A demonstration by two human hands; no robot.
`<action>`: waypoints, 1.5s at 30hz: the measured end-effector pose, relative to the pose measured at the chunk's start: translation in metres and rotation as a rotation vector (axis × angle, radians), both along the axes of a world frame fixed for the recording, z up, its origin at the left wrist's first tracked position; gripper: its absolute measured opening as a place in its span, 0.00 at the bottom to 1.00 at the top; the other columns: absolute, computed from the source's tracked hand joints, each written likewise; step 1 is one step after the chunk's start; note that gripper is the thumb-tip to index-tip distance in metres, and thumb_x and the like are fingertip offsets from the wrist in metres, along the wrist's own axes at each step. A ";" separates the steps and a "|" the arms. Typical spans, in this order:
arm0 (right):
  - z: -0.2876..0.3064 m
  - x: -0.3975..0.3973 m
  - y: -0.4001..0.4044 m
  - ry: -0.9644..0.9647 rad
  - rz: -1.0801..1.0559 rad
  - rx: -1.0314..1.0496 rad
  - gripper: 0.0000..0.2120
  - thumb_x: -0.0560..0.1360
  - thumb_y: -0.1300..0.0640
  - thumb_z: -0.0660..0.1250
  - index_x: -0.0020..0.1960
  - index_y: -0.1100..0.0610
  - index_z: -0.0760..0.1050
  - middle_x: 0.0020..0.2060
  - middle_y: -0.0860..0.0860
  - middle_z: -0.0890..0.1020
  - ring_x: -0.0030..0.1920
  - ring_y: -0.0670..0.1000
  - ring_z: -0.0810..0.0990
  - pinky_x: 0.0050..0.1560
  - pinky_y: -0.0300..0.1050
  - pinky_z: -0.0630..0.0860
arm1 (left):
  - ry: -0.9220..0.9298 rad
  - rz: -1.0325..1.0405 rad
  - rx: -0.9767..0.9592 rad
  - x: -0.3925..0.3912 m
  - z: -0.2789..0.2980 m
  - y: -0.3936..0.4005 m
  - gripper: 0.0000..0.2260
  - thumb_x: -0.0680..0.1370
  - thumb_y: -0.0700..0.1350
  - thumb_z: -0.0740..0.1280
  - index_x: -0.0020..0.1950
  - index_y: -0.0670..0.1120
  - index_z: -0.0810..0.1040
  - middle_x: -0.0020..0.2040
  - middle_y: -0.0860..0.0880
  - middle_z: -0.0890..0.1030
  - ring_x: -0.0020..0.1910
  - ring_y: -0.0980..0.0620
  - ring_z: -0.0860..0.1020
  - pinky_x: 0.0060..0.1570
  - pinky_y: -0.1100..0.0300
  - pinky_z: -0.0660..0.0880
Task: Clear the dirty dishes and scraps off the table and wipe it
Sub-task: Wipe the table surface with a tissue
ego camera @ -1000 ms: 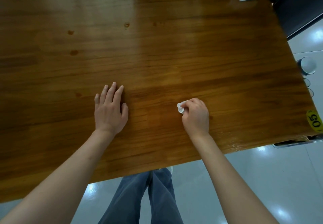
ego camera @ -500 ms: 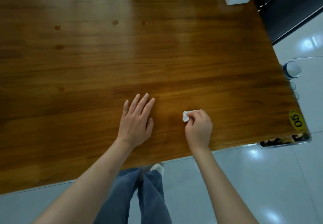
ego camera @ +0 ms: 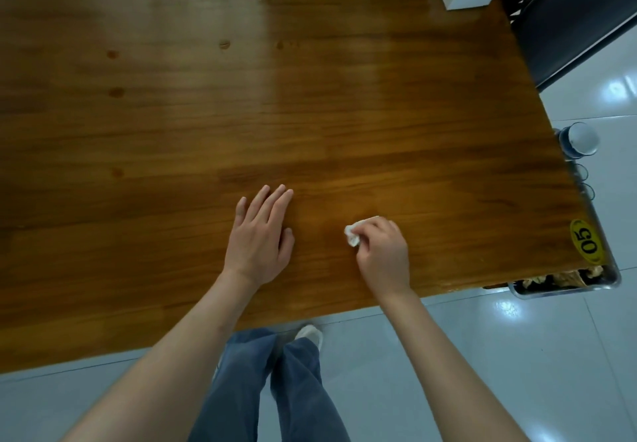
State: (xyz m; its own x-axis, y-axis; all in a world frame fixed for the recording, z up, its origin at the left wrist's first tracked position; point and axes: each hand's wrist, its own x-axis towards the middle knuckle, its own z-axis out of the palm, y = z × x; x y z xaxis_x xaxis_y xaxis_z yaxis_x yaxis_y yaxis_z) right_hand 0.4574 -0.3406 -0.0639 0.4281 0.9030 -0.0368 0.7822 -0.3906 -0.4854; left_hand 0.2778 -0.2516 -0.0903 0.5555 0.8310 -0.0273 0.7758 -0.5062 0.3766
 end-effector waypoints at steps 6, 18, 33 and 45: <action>-0.003 0.002 0.020 -0.024 -0.255 -0.019 0.10 0.75 0.69 0.62 0.50 0.63 0.81 0.47 0.57 0.81 0.49 0.55 0.77 0.45 0.40 0.71 | 0.019 0.010 0.005 -0.001 -0.002 0.002 0.23 0.77 0.50 0.56 0.72 0.48 0.65 0.72 0.47 0.68 0.73 0.45 0.62 0.70 0.46 0.52; -0.009 -0.005 0.010 -0.018 -0.184 0.040 0.08 0.72 0.70 0.65 0.47 0.65 0.81 0.44 0.58 0.81 0.46 0.56 0.78 0.40 0.34 0.65 | -0.012 0.015 -0.010 -0.002 -0.003 0.000 0.22 0.78 0.50 0.56 0.71 0.48 0.67 0.71 0.48 0.69 0.73 0.46 0.62 0.70 0.50 0.53; 0.007 -0.117 0.068 0.124 0.021 0.084 0.09 0.72 0.71 0.65 0.46 0.62 0.82 0.44 0.54 0.81 0.46 0.53 0.79 0.41 0.30 0.64 | -0.011 0.384 0.063 -0.179 0.017 0.009 0.19 0.76 0.42 0.59 0.67 0.45 0.73 0.69 0.42 0.71 0.70 0.41 0.66 0.69 0.40 0.57; 0.002 -0.285 0.199 0.080 0.084 0.124 0.10 0.74 0.68 0.64 0.52 0.61 0.81 0.47 0.53 0.81 0.50 0.53 0.77 0.47 0.35 0.68 | 0.080 0.375 0.085 -0.291 0.011 0.177 0.22 0.78 0.44 0.62 0.72 0.46 0.66 0.73 0.44 0.66 0.73 0.44 0.61 0.70 0.46 0.55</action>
State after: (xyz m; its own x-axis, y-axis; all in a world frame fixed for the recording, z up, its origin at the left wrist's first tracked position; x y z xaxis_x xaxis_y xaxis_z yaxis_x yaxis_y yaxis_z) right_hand 0.1728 -0.1412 -0.0619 0.3512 0.9352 0.0459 0.7665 -0.2591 -0.5877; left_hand -0.0128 -0.0743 -0.0788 0.2121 0.9771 0.0195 0.9380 -0.2091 0.2763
